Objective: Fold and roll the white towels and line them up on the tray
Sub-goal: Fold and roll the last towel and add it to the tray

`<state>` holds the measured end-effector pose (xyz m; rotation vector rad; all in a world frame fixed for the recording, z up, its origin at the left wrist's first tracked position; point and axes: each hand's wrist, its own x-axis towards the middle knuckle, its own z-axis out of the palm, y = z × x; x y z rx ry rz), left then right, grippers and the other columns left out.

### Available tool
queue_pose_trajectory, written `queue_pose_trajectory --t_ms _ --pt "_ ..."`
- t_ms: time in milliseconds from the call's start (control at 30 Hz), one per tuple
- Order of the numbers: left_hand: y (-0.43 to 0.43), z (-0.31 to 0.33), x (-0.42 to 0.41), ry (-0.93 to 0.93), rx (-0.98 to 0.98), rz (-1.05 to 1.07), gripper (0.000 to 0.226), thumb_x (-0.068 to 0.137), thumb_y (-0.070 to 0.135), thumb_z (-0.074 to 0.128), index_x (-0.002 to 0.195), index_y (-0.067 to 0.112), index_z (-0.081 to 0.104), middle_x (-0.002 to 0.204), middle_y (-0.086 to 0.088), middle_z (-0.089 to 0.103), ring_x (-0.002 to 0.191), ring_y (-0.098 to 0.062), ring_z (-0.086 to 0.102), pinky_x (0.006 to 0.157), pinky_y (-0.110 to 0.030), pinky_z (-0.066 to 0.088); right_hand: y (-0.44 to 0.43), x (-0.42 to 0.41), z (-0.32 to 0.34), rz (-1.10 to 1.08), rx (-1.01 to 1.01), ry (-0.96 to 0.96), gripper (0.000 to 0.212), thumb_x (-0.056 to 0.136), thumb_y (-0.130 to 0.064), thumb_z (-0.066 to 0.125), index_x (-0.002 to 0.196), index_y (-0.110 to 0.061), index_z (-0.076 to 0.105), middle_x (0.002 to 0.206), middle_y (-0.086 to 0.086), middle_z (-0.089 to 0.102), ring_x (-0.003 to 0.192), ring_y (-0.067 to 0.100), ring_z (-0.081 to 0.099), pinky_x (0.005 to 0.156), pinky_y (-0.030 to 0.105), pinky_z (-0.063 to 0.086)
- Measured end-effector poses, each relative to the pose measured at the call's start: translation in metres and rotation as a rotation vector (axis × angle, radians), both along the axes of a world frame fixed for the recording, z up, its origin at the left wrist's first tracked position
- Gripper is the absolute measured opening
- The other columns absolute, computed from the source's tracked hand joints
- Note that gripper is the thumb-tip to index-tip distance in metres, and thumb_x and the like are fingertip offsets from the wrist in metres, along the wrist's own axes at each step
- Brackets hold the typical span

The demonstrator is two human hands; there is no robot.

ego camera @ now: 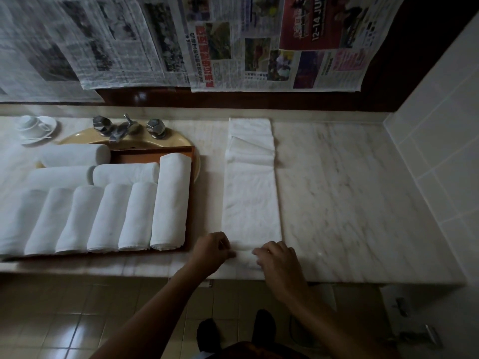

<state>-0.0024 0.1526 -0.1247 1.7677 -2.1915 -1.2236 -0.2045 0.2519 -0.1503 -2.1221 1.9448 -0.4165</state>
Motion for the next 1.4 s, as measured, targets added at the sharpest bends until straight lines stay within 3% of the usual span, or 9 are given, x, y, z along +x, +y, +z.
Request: queue_pose_trajectory --t_ms 133,367,533,633,800,1000,1233,1333,1400 --pt "0.001 -0.005 0.001 0.018 0.036 0.074 0.023 0.084 0.035 0.085 0.083 0.021 0.067 0.081 0.004 0.070 0.071 -0.007 0.066 0.055 -0.017 0.048 0.021 0.001 -0.016 0.061 -0.114 0.094 0.054 0.072 -0.014 0.085 0.122 -0.023 0.069 0.122 0.000 0.066 0.108 0.025 0.062 0.086 0.041 0.051" --pt "0.009 -0.007 0.004 0.073 0.105 0.342 0.034 0.083 0.042 0.085 0.080 0.014 0.066 0.075 -0.003 0.070 0.064 -0.013 0.064 0.052 -0.024 0.050 0.017 -0.008 -0.029 0.107 -0.183 0.157 0.042 0.089 -0.015 0.047 0.125 -0.015 0.070 0.128 0.006 0.068 0.115 0.031 0.064 0.100 0.049 0.046" --pt "0.035 -0.011 -0.005 -0.100 -0.535 -0.044 0.019 0.096 0.037 0.068 0.107 0.024 0.061 0.107 0.004 0.058 0.090 -0.013 0.054 0.077 -0.029 0.050 0.002 -0.008 -0.020 0.128 -0.196 0.108 0.031 0.088 -0.019 0.053 0.113 -0.022 0.071 0.116 -0.003 0.068 0.107 0.023 0.061 0.100 0.043 0.039" --pt "0.054 -0.026 -0.010 -0.133 -0.682 -0.381 0.042 0.077 0.032 0.083 0.113 0.024 0.061 0.109 0.004 0.058 0.092 -0.016 0.055 0.078 -0.034 0.055 0.001 -0.008 -0.012 0.103 -0.141 0.079 0.031 0.089 -0.025 0.048 0.111 -0.025 0.071 0.114 -0.005 0.066 0.105 0.021 0.059 0.091 0.037 0.042" --pt "0.044 -0.031 -0.005 -0.158 -0.623 -0.434 0.045 0.069 0.010 0.077 0.110 0.024 0.064 0.104 0.004 0.056 0.087 -0.017 0.050 0.073 -0.032 0.050 -0.004 -0.011 -0.003 0.080 0.022 0.016 0.039 0.079 -0.007 0.071 0.114 -0.026 0.070 0.111 -0.005 0.064 0.100 0.021 0.060 0.080 0.033 0.048" --pt "0.032 -0.008 -0.009 -0.176 -0.375 -0.463 0.027 0.100 0.020 0.058 0.127 0.022 0.062 0.119 0.002 0.065 0.104 -0.017 0.058 0.089 -0.034 0.051 -0.007 -0.017 0.010 0.020 0.184 -0.076 0.035 0.094 -0.010 0.065 0.120 -0.034 0.060 0.120 -0.013 0.064 0.110 0.013 0.054 0.089 0.030 0.037" --pt "-0.013 0.011 -0.025 -0.214 -0.147 -0.367 0.023 0.095 0.030 0.073 0.116 0.021 0.076 0.116 -0.004 0.065 0.102 -0.018 0.063 0.083 -0.029 0.050 0.011 0.001 -0.009 -0.011 -0.156 0.017 0.040 0.077 -0.011 0.084 0.115 -0.021 0.076 0.121 0.004 0.073 0.110 0.027 0.069 0.095 0.051 0.053" --pt "-0.014 0.011 -0.024 -0.162 -0.142 -0.252 0.026 0.090 0.031 0.078 0.114 0.022 0.076 0.112 -0.001 0.069 0.098 -0.013 0.063 0.075 -0.022 0.044 0.023 0.011 -0.020 -0.010 -0.117 0.116 0.063 0.071 -0.006 0.078 0.133 -0.015 0.069 0.140 0.011 0.064 0.128 0.035 0.061 0.110 0.056 0.033" --pt "-0.002 0.009 -0.025 -0.161 -0.259 -0.178 0.032 0.095 0.029 0.072 0.127 0.024 0.067 0.126 0.001 0.063 0.113 -0.014 0.057 0.088 -0.024 0.047 0.026 0.008 -0.023 0.006 -0.036 0.166 0.081 0.067 -0.010 0.080 0.144 -0.013 0.058 0.151 0.014 0.053 0.139 0.037 0.051 0.114 0.058 0.023"
